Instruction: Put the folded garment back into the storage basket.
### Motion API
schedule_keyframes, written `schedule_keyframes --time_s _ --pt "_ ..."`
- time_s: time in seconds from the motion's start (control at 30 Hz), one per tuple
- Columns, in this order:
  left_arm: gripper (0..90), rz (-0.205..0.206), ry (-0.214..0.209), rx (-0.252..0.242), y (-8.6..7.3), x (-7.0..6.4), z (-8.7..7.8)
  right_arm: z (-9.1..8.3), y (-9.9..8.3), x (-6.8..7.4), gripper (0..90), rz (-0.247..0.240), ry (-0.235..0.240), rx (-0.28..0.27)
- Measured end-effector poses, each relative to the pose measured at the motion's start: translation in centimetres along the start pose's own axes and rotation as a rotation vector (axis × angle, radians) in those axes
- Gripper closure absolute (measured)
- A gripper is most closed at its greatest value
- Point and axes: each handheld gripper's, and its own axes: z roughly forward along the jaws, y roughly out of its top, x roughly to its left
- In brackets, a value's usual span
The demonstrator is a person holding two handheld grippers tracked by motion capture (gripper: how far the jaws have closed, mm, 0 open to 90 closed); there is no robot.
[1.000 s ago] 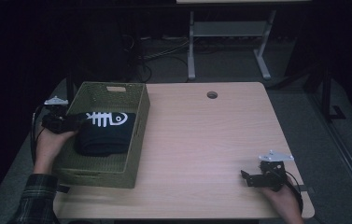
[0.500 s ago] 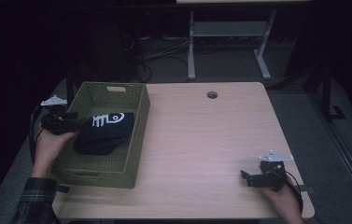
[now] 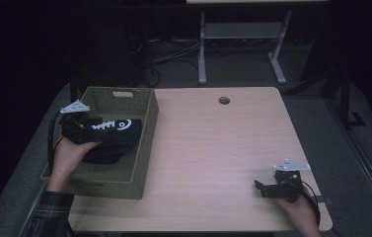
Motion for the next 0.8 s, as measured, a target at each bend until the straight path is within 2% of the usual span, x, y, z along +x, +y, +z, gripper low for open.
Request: schedule_keyframes --time_s 0.43,0.67,0.8 --pt "17.1 0.037 -0.096 -0.032 1.3 -4.6 2.2 0.0 0.0 0.0 3.2 0.002 -0.002 0.0" --pt "16.9 0.054 -0.131 -0.049 1.6 -6.6 2.9 0.0 0.0 0.0 3.2 0.002 -0.004 -0.001" --pt "16.8 0.066 -0.143 -0.04 1.5 -7.6 3.6 0.0 0.0 0.0 3.2 0.004 -0.003 -0.001"
